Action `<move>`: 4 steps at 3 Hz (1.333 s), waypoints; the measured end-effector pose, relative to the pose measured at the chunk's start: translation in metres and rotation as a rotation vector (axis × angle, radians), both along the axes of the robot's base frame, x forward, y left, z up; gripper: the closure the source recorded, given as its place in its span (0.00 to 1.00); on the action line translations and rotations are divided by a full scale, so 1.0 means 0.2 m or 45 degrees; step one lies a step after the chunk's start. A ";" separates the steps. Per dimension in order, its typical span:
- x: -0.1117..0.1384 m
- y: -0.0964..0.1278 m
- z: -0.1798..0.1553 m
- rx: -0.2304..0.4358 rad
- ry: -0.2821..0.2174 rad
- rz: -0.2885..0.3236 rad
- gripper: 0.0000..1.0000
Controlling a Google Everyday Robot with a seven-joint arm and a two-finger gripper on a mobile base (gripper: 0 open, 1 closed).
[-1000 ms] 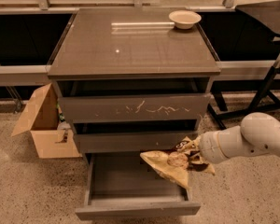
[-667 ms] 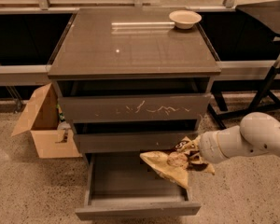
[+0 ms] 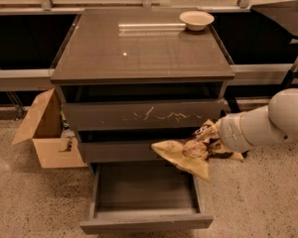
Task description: Pick brown chip bag from bottom drawer and place on counter
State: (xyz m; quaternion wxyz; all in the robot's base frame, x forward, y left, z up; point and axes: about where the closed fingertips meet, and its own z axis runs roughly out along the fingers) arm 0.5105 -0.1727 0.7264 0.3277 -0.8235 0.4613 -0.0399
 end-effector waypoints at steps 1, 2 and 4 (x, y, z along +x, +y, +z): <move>0.06 -0.02 0.41 -0.081 -0.156 0.012 1.00; 0.06 -0.02 0.41 -0.081 -0.156 0.012 1.00; 0.26 -0.06 0.79 -0.221 -0.374 0.040 1.00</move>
Offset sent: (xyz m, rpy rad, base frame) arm 0.0084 -0.0034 0.0622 -0.0539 -0.0910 0.0111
